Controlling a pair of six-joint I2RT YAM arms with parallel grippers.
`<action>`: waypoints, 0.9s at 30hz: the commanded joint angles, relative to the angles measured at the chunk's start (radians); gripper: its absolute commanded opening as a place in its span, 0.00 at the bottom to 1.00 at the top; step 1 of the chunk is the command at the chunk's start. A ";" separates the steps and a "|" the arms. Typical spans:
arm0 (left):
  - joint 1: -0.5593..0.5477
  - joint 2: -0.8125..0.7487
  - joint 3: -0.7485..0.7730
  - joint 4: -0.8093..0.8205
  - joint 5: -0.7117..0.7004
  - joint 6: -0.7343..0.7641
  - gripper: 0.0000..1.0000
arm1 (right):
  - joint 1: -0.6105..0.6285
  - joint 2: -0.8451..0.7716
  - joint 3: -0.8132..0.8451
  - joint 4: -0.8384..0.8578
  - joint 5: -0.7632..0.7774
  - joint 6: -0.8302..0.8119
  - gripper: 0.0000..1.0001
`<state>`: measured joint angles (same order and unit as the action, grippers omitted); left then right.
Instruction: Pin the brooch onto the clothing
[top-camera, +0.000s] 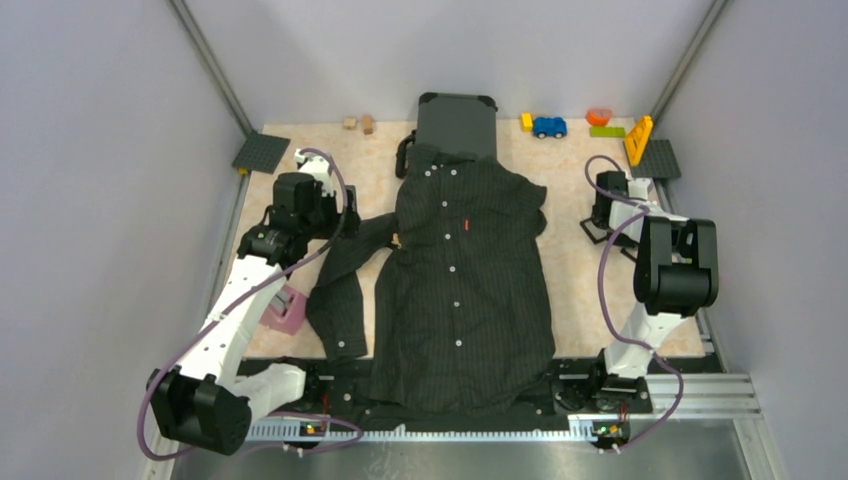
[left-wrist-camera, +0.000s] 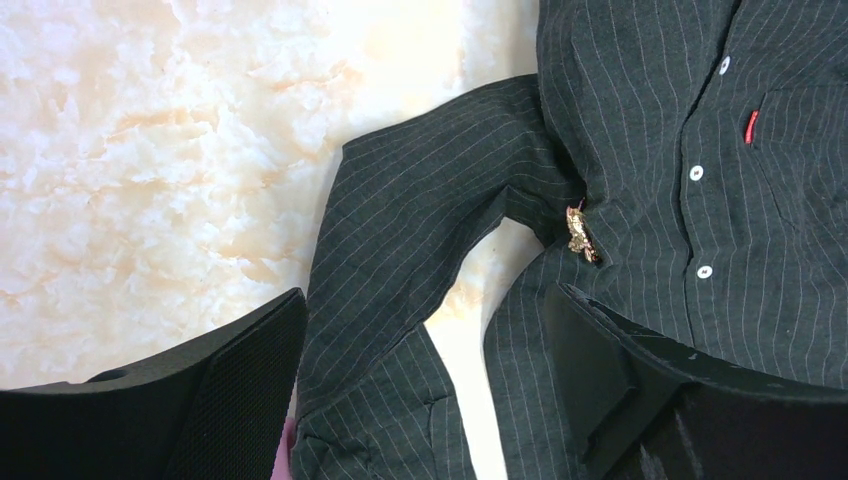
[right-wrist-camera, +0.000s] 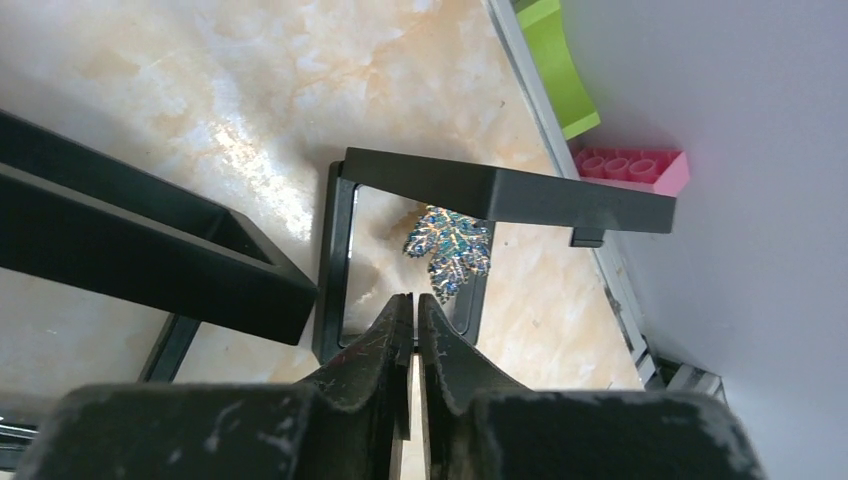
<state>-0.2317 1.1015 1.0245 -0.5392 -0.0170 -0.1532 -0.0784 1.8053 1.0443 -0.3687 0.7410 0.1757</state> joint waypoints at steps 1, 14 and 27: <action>-0.004 -0.044 -0.005 0.032 -0.009 0.014 0.92 | 0.023 -0.059 0.036 0.002 0.099 -0.003 0.11; 0.004 -0.047 -0.023 0.068 -0.022 0.013 0.92 | 0.056 -0.047 0.045 0.034 0.241 -0.109 0.32; 0.014 -0.038 -0.027 0.074 -0.017 0.011 0.92 | 0.054 -0.032 0.036 0.053 0.098 -0.150 0.39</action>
<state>-0.2230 1.0779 1.0039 -0.5152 -0.0246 -0.1535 -0.0280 1.7859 1.0492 -0.3321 0.8833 0.0437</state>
